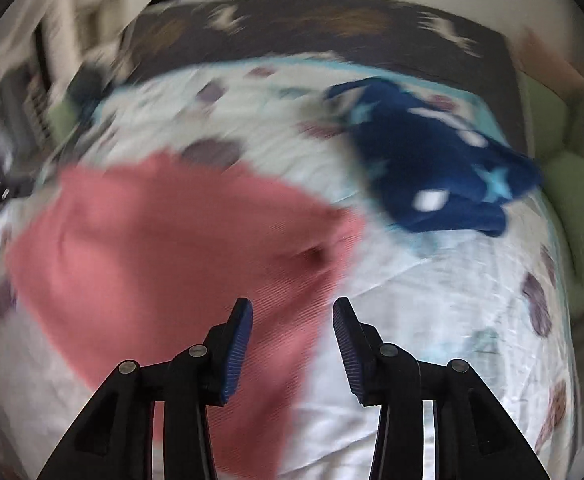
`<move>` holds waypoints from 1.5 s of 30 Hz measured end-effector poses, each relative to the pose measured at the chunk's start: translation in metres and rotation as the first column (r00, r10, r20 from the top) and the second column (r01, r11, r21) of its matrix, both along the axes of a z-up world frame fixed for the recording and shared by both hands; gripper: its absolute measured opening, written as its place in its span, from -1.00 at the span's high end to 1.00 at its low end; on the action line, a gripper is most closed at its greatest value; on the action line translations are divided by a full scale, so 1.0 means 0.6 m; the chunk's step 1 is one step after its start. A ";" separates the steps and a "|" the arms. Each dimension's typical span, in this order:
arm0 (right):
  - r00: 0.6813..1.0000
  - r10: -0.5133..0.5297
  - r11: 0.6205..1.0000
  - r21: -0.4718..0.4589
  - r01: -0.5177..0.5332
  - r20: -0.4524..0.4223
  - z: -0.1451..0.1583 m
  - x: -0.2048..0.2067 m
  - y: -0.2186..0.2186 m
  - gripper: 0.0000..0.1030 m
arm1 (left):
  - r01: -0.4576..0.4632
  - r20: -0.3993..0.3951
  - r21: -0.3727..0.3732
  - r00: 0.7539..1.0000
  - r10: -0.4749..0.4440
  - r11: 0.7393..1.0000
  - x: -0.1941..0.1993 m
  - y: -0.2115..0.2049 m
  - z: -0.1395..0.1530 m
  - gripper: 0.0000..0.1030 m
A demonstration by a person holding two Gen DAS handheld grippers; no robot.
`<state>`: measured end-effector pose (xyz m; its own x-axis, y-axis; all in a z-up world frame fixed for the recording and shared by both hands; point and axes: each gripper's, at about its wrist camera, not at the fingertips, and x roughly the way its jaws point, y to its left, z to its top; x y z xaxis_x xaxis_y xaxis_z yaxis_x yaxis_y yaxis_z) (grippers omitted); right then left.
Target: Fold small clothes
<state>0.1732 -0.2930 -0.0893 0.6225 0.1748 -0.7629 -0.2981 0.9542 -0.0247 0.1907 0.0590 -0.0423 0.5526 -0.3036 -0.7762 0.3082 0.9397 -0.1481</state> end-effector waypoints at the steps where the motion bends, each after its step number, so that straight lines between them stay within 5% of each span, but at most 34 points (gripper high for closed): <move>1: 0.999 0.030 1.000 -0.001 -0.030 -0.019 -0.009 -0.002 0.011 0.17 | 0.019 -0.018 0.028 1.000 -0.018 0.999 0.003 -0.012 -0.013 0.18; 5: 0.998 0.026 0.999 0.025 -0.025 -0.065 -0.032 0.033 0.022 0.17 | 0.087 -0.115 0.077 0.990 -0.078 0.993 0.037 -0.053 -0.059 0.18; 9: 0.996 0.008 0.997 0.073 -0.002 -0.085 -0.033 0.075 0.018 0.17 | 0.061 -0.118 0.079 0.992 -0.051 0.995 0.100 -0.055 -0.064 0.18; 17: 0.989 -0.147 0.983 0.110 0.148 -0.018 0.000 0.186 -0.010 0.17 | -0.127 -0.031 -0.042 0.992 0.125 0.991 0.228 -0.008 -0.030 0.18; 22: 0.943 -0.310 0.917 0.224 0.331 -0.125 -0.018 0.228 -0.077 0.17 | -0.248 0.033 -0.097 0.967 0.252 0.964 0.225 0.042 -0.007 0.18; 26: 0.942 -0.312 0.905 0.263 0.334 -0.122 -0.021 0.177 -0.100 0.17 | -0.258 0.060 -0.055 0.963 0.262 0.964 0.164 0.068 -0.007 -0.01; 30: 0.943 -0.301 0.887 0.321 0.332 -0.143 -0.032 0.090 -0.132 0.15 | -0.254 -0.013 -0.050 0.967 0.253 0.966 0.067 0.092 -0.042 -0.07; 36: 0.942 -0.255 0.849 0.416 0.326 -0.217 -0.062 -0.070 -0.152 0.11 | -0.263 -0.124 -0.193 0.962 0.242 0.945 -0.072 0.108 -0.088 -0.22; 39: 0.942 -0.250 0.815 0.476 0.329 -0.223 -0.061 -0.141 -0.158 0.10 | -0.264 -0.071 -0.198 0.964 0.255 0.944 -0.112 0.105 -0.080 -0.22; 45: 0.976 -0.137 0.833 0.514 0.205 -0.168 -0.032 -0.182 -0.137 0.08 | -0.102 0.066 -0.234 0.991 0.120 0.967 -0.137 0.101 -0.044 -0.30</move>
<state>0.0642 -0.3755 -0.1087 0.5904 0.4693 -0.6566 -0.0969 0.8489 0.5196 0.1085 0.1197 -0.0686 0.6496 -0.4019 -0.6454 0.2234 0.9123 -0.3432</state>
